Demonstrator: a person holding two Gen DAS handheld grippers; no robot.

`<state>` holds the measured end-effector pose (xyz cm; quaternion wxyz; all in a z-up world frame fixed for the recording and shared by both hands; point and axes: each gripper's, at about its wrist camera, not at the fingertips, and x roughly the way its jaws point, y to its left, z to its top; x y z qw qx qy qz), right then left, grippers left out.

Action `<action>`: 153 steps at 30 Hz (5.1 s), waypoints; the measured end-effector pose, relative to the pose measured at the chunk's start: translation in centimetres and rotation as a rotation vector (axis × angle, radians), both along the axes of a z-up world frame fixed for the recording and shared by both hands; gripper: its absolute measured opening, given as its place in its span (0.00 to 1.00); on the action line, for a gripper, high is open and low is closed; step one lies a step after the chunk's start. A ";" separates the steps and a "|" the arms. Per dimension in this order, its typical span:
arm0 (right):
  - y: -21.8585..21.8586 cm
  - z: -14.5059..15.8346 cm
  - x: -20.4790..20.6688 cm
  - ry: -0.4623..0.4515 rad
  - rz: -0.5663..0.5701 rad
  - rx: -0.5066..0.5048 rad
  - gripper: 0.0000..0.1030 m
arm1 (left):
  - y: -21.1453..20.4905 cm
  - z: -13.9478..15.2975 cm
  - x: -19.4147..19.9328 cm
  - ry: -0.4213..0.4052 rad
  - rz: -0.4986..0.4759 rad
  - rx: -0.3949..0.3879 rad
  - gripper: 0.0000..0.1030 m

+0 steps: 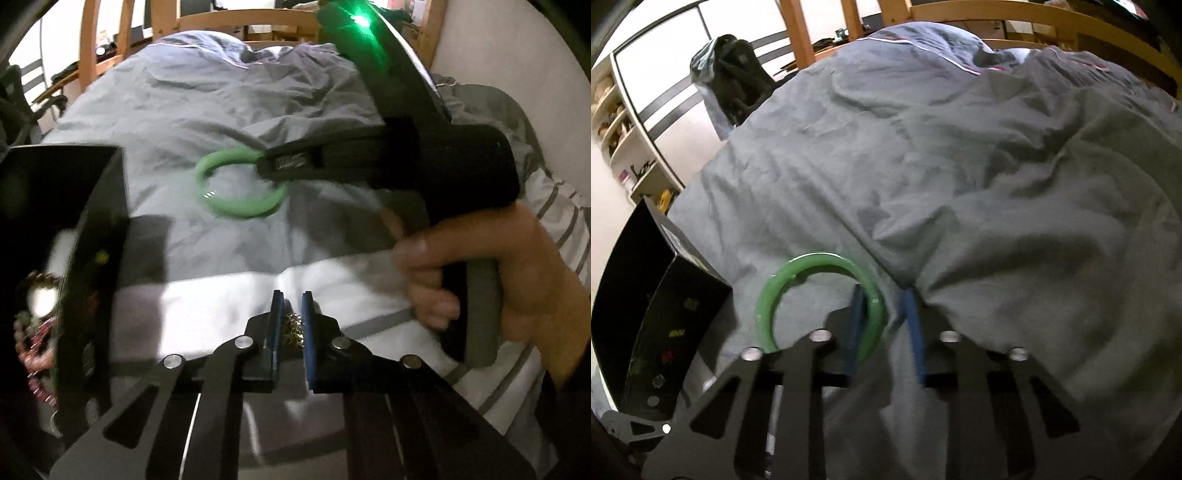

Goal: Organize jewelry

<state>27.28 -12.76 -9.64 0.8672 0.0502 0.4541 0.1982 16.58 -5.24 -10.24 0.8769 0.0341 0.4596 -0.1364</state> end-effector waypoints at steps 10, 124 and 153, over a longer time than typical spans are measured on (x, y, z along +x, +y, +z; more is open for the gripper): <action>-1.4 0.8 0.0 0.009 -0.057 0.148 0.10 | 0.9 2.5 -0.6 -0.048 -0.004 -0.061 0.06; 1.6 11.6 -26.1 -0.352 0.242 -0.095 0.96 | 13.4 13.6 -18.5 -0.273 0.466 0.259 0.94; -0.4 12.3 -26.0 -0.362 0.206 0.021 0.96 | 13.9 13.5 -18.5 -0.284 0.497 0.154 0.94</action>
